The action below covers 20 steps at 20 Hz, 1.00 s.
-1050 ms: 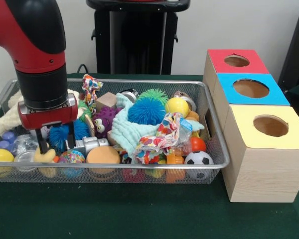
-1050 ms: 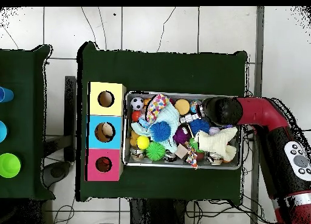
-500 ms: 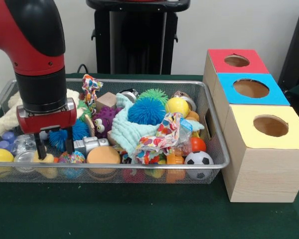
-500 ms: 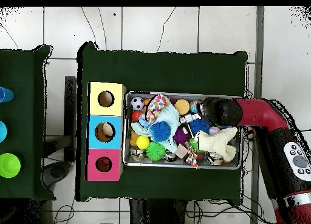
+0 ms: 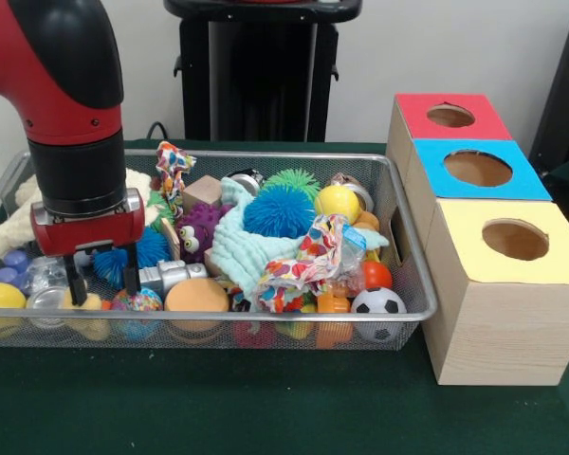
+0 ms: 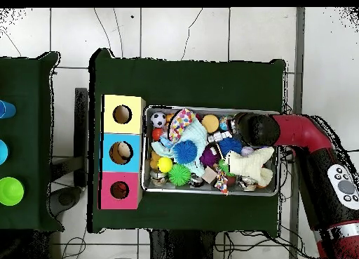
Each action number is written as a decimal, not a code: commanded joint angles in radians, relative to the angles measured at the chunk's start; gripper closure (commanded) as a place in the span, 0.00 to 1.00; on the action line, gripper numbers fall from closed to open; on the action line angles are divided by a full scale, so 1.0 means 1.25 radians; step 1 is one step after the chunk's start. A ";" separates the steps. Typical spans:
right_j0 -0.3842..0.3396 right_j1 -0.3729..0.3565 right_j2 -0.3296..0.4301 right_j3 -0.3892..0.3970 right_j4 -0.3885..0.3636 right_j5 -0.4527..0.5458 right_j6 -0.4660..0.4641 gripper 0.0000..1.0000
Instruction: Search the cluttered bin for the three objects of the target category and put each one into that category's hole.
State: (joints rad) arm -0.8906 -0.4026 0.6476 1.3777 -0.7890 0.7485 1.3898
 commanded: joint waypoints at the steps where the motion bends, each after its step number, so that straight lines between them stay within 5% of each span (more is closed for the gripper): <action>1: -0.019 0.057 -0.044 0.018 -0.067 -0.020 -0.155 0.00; 20: -0.035 0.057 -0.030 -0.020 -0.080 -0.002 -0.230 0.00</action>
State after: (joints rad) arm -0.8974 -0.4024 0.6480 1.3777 -0.7888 0.7482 1.3898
